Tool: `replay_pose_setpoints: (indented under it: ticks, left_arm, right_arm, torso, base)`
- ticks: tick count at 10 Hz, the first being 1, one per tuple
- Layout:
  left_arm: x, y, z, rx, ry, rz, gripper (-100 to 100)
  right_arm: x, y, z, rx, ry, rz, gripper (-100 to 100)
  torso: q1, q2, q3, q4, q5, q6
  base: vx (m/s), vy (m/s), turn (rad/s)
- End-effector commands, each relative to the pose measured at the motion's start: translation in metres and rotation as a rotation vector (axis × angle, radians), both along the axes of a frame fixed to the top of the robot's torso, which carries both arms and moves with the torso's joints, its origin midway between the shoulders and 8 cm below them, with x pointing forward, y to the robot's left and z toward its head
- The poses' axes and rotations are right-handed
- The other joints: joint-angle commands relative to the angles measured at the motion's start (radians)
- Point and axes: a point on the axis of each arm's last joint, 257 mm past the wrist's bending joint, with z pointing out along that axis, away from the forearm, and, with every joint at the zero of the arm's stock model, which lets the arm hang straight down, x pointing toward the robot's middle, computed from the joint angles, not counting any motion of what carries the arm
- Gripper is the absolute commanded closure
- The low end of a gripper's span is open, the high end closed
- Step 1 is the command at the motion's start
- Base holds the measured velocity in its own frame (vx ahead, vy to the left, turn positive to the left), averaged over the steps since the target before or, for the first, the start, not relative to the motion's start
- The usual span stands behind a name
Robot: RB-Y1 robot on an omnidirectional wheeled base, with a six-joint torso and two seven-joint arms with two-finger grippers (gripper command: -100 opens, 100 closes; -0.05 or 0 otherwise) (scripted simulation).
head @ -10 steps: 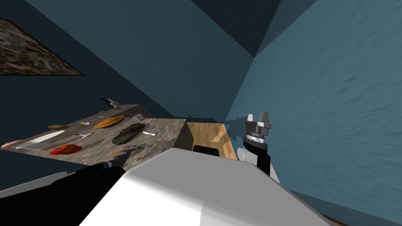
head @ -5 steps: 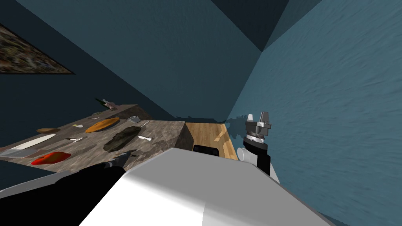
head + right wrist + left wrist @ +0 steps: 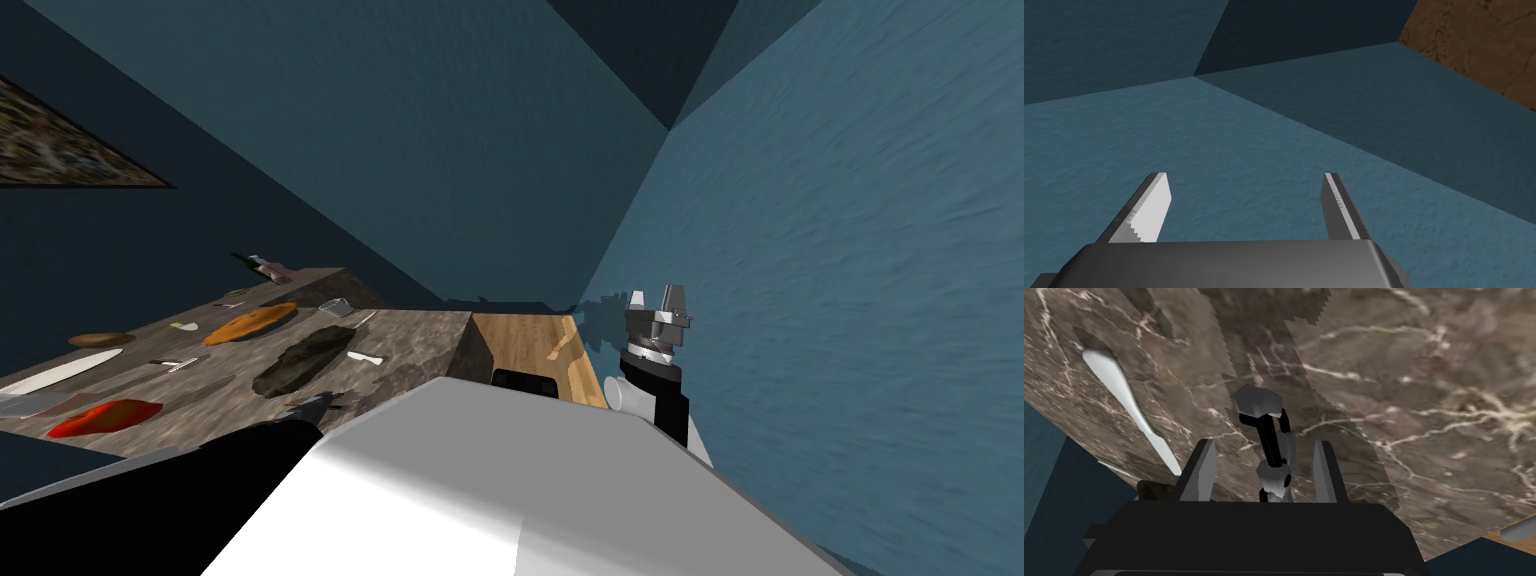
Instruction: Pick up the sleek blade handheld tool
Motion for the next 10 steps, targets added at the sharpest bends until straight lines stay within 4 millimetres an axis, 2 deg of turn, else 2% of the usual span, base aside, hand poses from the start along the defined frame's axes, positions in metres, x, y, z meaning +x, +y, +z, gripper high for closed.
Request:
replay_pose_setpoints:
  ticks: [1,4,5,6,8,9,10]
  left_arm:
    - [0.000,0.000,0.000,0.000,0.000,0.000,100]
    - [-0.001,0.000,0.000,0.000,0.000,0.003,100]
    - [-0.001,0.000,0.000,0.000,0.000,0.003,0]
    - [0.008,0.001,0.007,0.000,0.001,-0.006,100]
    - [0.016,0.003,0.015,-0.002,0.002,-0.014,100]
    - [0.013,0.002,0.013,-0.001,0.002,-0.012,100]
    - [0.014,0.002,0.013,-0.001,0.002,-0.011,0]
  right_arm:
    - [0.000,0.000,0.000,0.000,0.000,0.000,0]
    - [0.000,0.000,0.000,0.000,0.000,0.000,0]
    - [0.000,0.000,0.000,0.000,0.000,0.000,0]
    - [0.000,0.000,0.000,0.000,0.000,0.000,0]
    - [0.000,0.000,0.000,0.000,0.000,0.000,0]
    - [0.000,0.000,0.000,0.000,0.000,0.000,0]
    - [0.000,0.000,0.000,0.000,0.000,0.000,0]
  torso:
    - [0.000,0.000,0.000,0.000,0.000,0.000]
    - [0.000,0.000,0.000,0.000,0.001,0.001]
    - [0.001,0.001,0.000,0.000,0.001,0.001]
    - [0.000,0.001,0.000,0.000,0.001,0.001]
    - [-0.003,0.003,0.002,0.001,0.000,0.001]
    - [-0.004,0.004,0.002,0.001,-0.001,0.001]
    - [-0.002,0.003,0.002,0.001,0.000,0.001]
  base:
    - [0.000,0.000,0.000]
    - [0.000,0.000,0.000]
    - [0.000,0.000,0.000]
    - [-0.029,-0.025,0.042]
    - [-0.050,-0.043,0.049]
    - [-0.020,-0.022,0.006]
    - [0.000,0.000,0.000]
